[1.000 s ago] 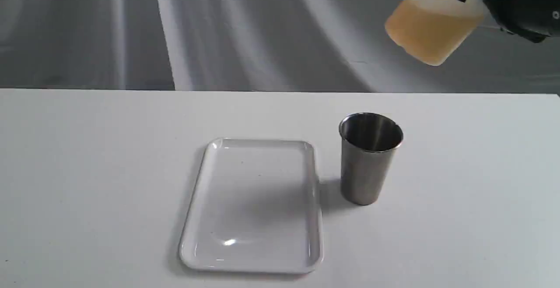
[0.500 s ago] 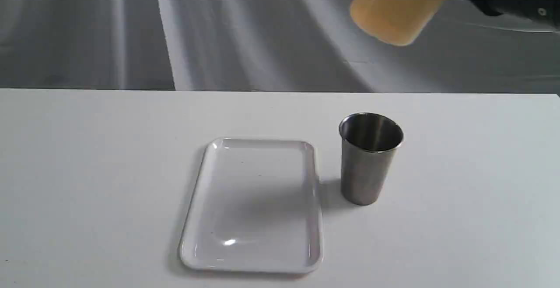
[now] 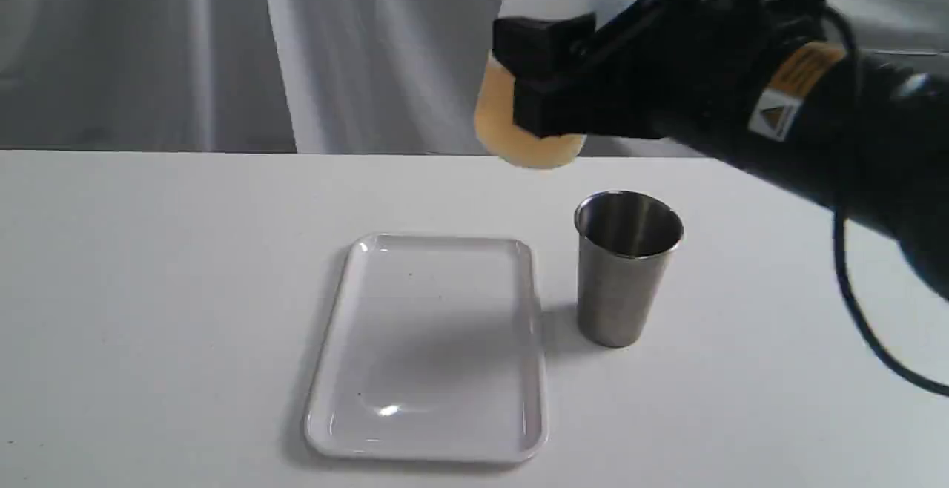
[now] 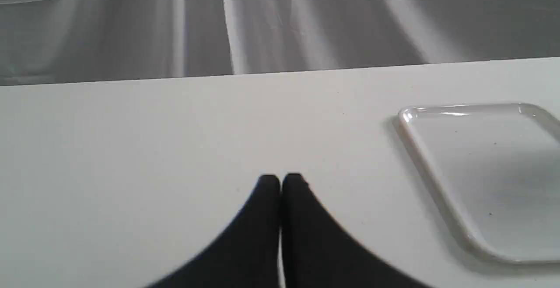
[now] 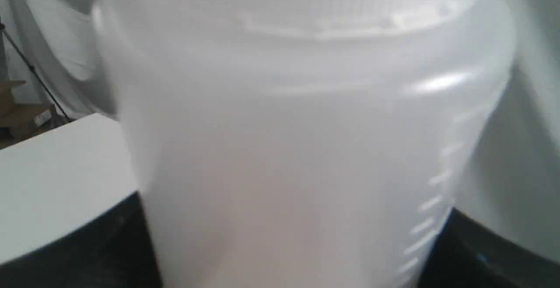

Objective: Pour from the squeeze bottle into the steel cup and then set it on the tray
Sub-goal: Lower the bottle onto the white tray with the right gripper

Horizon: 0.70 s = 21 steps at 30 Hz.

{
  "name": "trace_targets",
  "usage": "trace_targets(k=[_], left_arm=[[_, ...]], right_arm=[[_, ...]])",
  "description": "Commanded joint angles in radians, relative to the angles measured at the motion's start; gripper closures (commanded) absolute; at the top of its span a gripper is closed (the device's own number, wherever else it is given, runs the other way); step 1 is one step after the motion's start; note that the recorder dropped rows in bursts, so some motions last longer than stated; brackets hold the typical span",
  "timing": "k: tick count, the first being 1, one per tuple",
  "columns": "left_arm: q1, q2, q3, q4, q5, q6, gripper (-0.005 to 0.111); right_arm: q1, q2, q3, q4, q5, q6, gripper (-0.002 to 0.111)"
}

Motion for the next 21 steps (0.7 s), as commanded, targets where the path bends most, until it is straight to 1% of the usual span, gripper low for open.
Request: trace_targets(k=[1,5,9,14,21], left_arm=[[-0.005,-0.003,0.004,-0.001,-0.008,-0.005,0.107],[-0.005,-0.003,0.004,-0.001,-0.008,-0.005,0.107],[-0.005,-0.003,0.004,-0.001,-0.008,-0.005,0.107],[-0.005,-0.003,0.004,-0.001,-0.008,-0.003,0.107],[-0.005,-0.003,0.004,-0.001,-0.008,-0.003,0.107]], right_arm=[[0.033,0.049,0.0,0.084,-0.043,-0.107,0.108],[0.066,0.113,0.0,0.123,-0.063,-0.266,0.108],[0.074,0.188,0.0,0.158,-0.119,-0.346,0.108],[0.097,0.288,0.0,0.2,-0.222,-0.346,0.108],[0.097,0.4,0.0,0.206,-0.364,-0.348,0.108]])
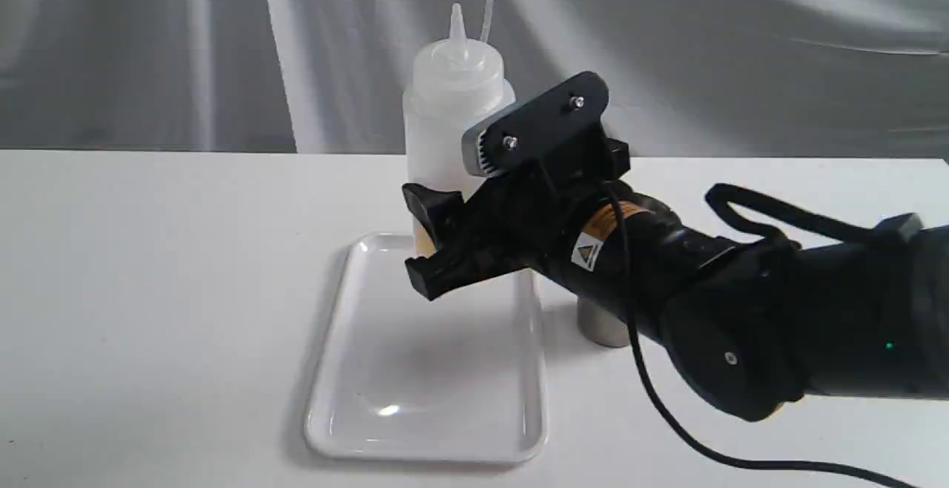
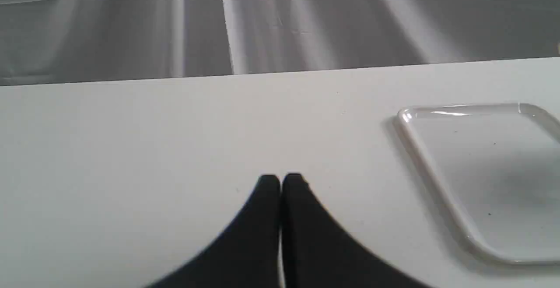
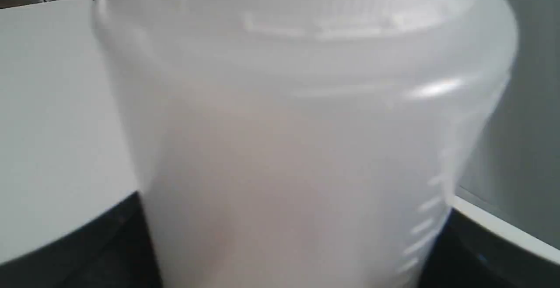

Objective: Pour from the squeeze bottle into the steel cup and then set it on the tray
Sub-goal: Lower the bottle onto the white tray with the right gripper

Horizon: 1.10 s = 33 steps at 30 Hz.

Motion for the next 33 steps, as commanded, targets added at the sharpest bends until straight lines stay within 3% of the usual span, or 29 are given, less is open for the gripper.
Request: trace_targets(k=[1,5,11,33], left_arm=[[-0.005,-0.003,0.004,-0.001,-0.008,-0.003,0.107],[-0.005,-0.003,0.004,-0.001,-0.008,-0.005,0.107],[-0.005,-0.003,0.004,-0.001,-0.008,-0.005,0.107],[-0.005,-0.003,0.004,-0.001,-0.008,-0.005,0.107]], right_arm=[[0.002,0.046,-0.002,0.007,-0.119,-0.009,0.108],[0.002,0.109,-0.002,-0.008,-0.186,-0.011,0.108],[0.002,0.176,-0.002,-0.173,-0.259,-0.007,0.108],[0.0,0.398,-0.182,-0.178,-0.246,0.065,0.108]])
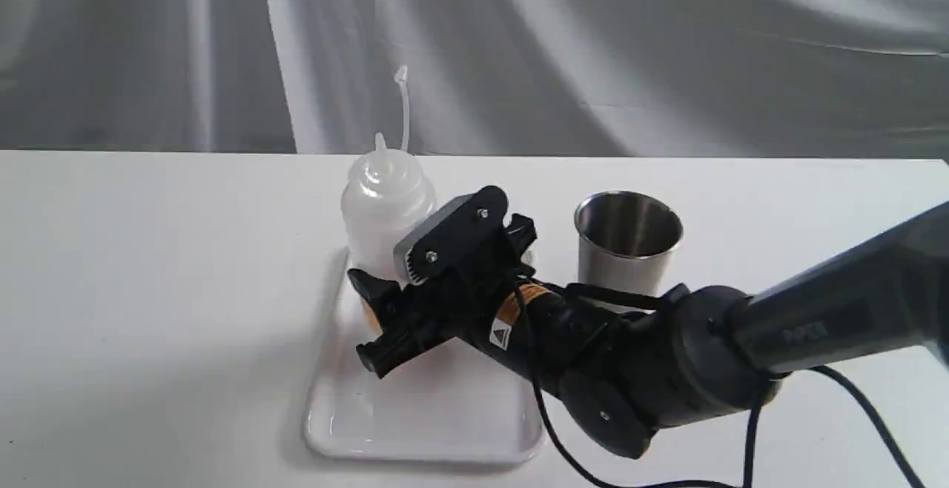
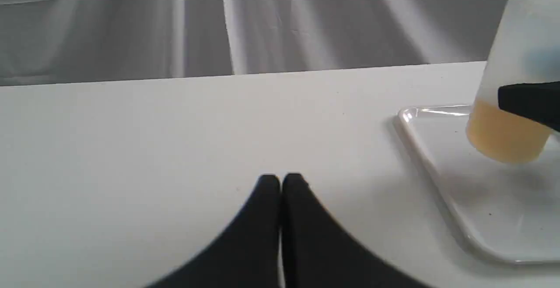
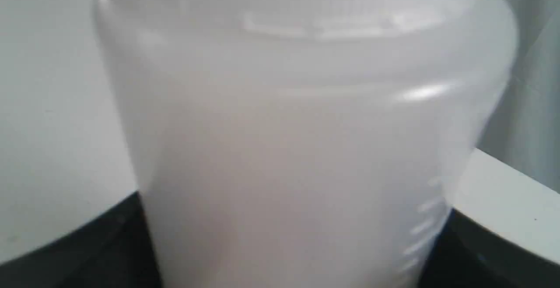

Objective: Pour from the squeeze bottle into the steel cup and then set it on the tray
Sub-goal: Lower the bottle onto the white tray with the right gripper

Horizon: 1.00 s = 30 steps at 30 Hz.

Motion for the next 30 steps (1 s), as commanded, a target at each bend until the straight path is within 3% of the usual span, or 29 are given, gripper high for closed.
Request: trace_targets(k=[1,30], left_arm=[[-0.005,-0.003,0.004,-0.001,-0.008,-0.005,0.107],[-0.005,-0.003,0.004,-0.001,-0.008,-0.003,0.107]], right_arm=[[0.0,0.022,-0.034,-0.007,-0.011,0.014,0.108],[0.0,0.084,-0.068,0.011,0.067,0.108,0.107]])
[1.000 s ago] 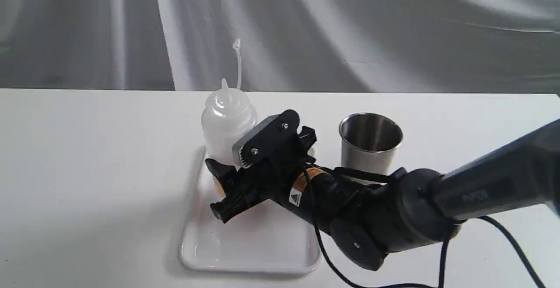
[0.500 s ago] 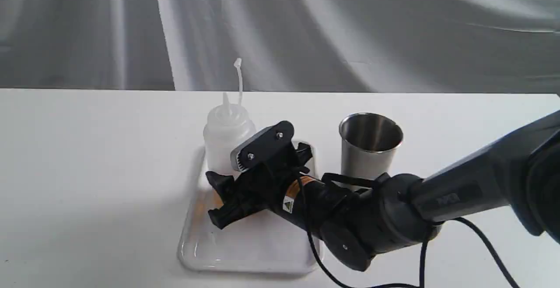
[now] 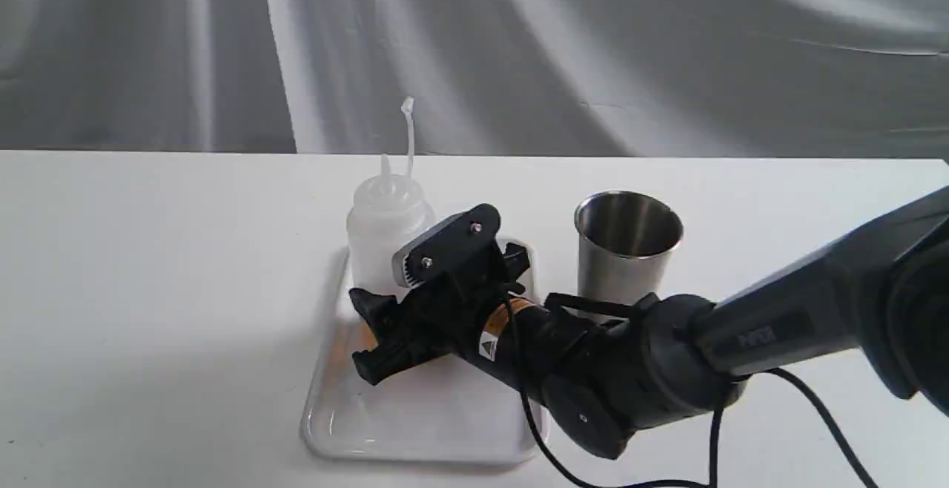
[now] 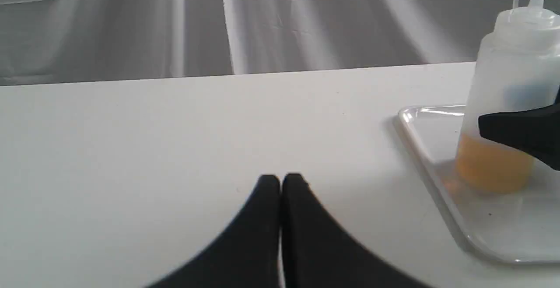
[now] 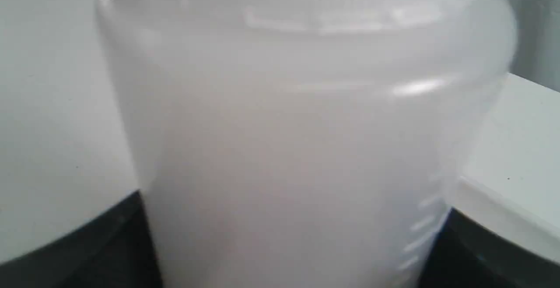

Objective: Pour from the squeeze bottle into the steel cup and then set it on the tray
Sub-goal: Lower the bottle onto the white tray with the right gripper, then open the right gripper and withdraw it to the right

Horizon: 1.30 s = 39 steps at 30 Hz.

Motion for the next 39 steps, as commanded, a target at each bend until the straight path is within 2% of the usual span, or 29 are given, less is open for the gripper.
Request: trace_targets(k=[1,6,13,17,22,32,39], left_arm=[[-0.005,-0.003,0.004,-0.001,-0.008,-0.003,0.107],[-0.005,-0.003,0.004,-0.001,-0.008,-0.003,0.107],[-0.005,-0.003,0.004,-0.001,-0.008,-0.005,0.107],[-0.005,-0.003,0.004,-0.001,-0.008,-0.005,0.107],[-0.005,-0.003,0.004,-0.001,-0.008,-0.005,0.107],[-0.005,-0.003,0.004,-0.001,-0.008,-0.003,0.107],[-0.005,-0.003,0.004,-0.001,-0.008,-0.005,0.107]], right_arm=[[0.0,-0.001,-0.001,0.002,0.006,0.006,0.104],[0.0,-0.003,0.0,0.002,0.008,0.006,0.08],[0.0,-0.003,0.0,0.002,0.008,0.006,0.03],[0.0,-0.003,0.0,0.002,0.006,0.006,0.014],[0.0,-0.003,0.0,0.002,0.006,0.006,0.003],[0.0,-0.061,0.014,0.0,0.106,0.009,0.003],[0.0,-0.148,0.136,-0.002,0.094,0.009,0.003]])
